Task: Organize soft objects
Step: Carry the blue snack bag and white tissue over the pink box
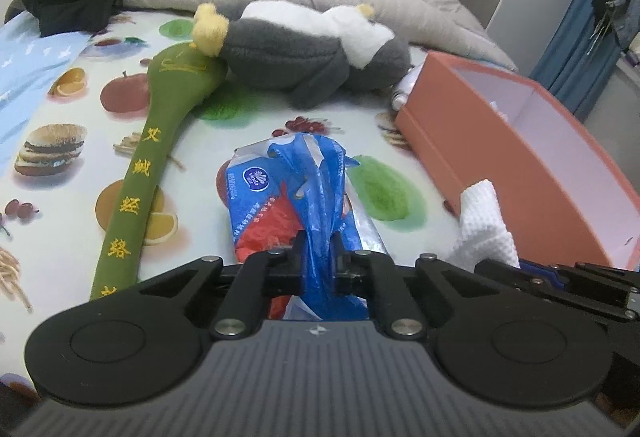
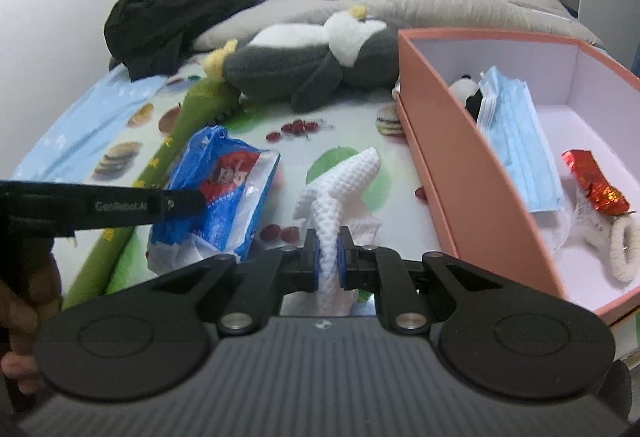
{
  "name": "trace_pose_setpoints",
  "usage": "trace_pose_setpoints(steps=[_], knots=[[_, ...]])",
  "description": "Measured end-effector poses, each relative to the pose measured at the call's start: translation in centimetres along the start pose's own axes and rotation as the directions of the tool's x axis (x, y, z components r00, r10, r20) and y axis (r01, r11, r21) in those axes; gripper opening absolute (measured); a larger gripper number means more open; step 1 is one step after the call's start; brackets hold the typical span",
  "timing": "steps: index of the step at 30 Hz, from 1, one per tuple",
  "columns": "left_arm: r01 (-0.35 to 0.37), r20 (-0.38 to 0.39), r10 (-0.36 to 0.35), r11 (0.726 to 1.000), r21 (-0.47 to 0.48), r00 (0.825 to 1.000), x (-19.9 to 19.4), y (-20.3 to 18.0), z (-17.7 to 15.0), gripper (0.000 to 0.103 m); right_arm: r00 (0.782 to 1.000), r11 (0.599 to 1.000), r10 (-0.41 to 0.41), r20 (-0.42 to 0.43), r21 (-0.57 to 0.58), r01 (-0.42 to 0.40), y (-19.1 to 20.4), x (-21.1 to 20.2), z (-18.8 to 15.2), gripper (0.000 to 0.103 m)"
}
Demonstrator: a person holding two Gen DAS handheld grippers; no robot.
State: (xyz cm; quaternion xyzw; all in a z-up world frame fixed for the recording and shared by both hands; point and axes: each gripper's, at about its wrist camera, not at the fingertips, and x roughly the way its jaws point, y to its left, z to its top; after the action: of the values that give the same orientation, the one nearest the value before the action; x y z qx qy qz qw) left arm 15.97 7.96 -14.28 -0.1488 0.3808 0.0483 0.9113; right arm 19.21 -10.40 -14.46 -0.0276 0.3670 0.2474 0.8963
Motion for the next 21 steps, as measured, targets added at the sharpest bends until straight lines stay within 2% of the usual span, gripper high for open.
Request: trace_pose_setpoints(steps=[13, 21], knots=[[0.101, 0.034, -0.103, 0.994, 0.037, 0.994, -5.2, -3.6, 1.1, 0.011, 0.996, 0.999, -0.007, 0.094, 0.044, 0.002, -1.1, -6.4, 1.6, 0.013], [0.214, 0.029, -0.217, 0.973, 0.086, 0.976, -6.4, -8.1, 1.3, 0.011, 0.99, 0.994, -0.078, 0.115, 0.087, 0.068, -3.4, -9.4, 1.1, 0.013]])
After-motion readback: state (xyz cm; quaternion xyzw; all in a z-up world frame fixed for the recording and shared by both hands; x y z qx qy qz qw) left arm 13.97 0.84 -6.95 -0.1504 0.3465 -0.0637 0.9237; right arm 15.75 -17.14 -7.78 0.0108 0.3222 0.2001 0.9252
